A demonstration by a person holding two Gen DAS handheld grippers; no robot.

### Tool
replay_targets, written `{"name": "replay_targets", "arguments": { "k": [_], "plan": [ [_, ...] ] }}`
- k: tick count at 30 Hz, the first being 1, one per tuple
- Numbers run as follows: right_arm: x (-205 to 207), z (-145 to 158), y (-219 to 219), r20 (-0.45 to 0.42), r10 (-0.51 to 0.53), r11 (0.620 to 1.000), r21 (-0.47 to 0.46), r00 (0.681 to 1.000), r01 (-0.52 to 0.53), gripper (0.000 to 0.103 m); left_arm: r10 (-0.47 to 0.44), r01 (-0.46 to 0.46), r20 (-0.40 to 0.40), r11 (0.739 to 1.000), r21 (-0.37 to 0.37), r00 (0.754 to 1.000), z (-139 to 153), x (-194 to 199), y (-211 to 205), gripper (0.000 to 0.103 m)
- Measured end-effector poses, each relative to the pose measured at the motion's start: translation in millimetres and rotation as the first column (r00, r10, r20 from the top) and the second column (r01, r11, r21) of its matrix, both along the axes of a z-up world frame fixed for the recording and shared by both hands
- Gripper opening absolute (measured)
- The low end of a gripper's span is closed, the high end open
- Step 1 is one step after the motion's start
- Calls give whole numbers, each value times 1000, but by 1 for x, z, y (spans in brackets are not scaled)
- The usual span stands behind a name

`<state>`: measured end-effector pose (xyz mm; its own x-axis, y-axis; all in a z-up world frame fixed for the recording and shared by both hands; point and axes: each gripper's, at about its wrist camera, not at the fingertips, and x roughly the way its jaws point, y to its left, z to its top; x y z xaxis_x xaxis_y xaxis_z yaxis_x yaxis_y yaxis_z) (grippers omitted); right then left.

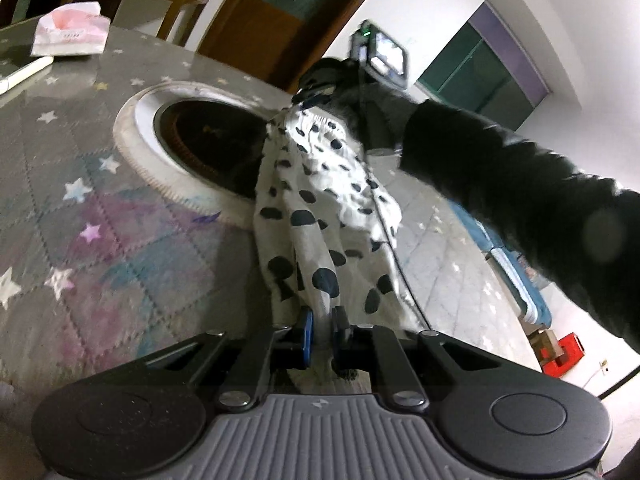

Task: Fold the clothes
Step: 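Grasp one pant leg with the left tool and lift it over the other leg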

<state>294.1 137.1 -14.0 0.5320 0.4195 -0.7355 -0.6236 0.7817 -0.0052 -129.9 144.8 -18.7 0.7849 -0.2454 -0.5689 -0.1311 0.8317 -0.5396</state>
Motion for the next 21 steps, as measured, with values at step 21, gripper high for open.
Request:
{"name": "replay_targets", "arguments": {
  "k": [21],
  "plan": [
    [-98, 2, -61, -94, 297, 954, -15, 950, -300, 27, 33, -45, 73, 985, 169, 997, 38, 10, -6, 41]
  ]
}}
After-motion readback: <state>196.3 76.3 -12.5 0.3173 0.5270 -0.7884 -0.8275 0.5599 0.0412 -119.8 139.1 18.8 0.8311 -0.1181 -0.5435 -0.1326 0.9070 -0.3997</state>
